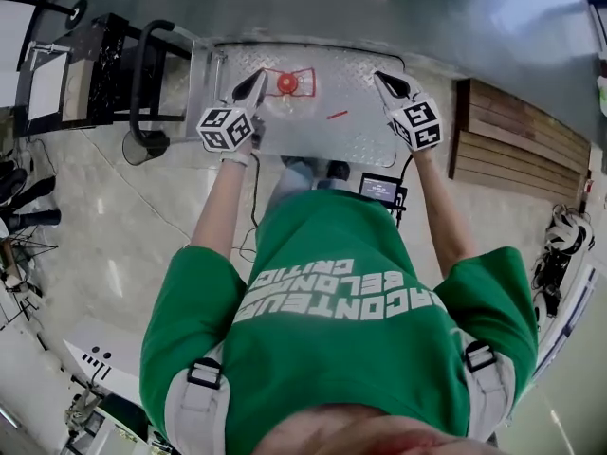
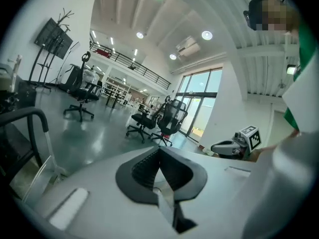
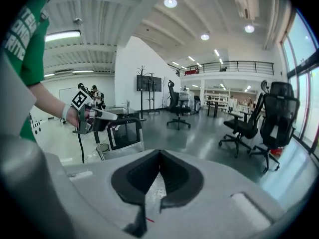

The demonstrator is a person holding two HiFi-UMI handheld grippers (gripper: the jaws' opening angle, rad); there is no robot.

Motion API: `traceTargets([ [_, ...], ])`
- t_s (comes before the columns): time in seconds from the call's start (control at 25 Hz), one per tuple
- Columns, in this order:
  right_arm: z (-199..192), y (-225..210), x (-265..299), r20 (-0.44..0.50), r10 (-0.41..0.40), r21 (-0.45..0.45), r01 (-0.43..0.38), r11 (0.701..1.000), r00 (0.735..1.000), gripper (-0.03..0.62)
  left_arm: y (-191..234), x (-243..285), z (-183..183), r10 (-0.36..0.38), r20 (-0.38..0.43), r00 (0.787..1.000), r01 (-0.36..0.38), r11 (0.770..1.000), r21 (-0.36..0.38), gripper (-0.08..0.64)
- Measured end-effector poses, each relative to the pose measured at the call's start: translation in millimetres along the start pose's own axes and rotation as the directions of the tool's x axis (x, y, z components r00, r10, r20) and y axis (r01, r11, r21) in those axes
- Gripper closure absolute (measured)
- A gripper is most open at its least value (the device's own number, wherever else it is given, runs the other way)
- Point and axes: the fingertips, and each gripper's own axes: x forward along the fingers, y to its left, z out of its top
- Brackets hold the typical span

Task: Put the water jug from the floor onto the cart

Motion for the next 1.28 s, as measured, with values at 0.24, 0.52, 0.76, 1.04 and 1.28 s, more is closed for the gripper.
traceTargets([
  [0.24,21.2,2.2,-39.1,0.060,0.002,-0.109,0.004,0.994,0.998,0.598,-53.0,-19.1,12.7,-0.030,0.057,0.998,0.028,0.999,0.035,0.545],
  [0.52,21.4,13.7,-75.1,0.082,0.014,-0.157,-0.001,0.988,0.996,0.598,-94.4,-41.9,14.3,-0.040,0.096,0.995,0.038,0.999,0.027,0.545],
  [0.76,11.1,18.6,-117.8,0.083,-0.036,-0.175,0.050,0.983,0.996,0.598,-132.3,-53.2,17.4,-0.107,0.104,0.989,0.103,0.994,0.036,0.545],
  [1.04,6.1,45.1,-153.6,0.096,-0.102,-0.119,0.113,0.986,0.990,0.598,-165.6,-62.6,16.1,-0.219,0.073,0.973,0.210,0.971,0.113,0.545],
  [1.28,-10.1,112.9,-162.5,0.064,-0.132,-0.045,0.135,0.990,0.989,0.598,-168.5,-111.4,4.4,-0.280,0.042,0.959,0.271,0.951,0.151,0.545],
])
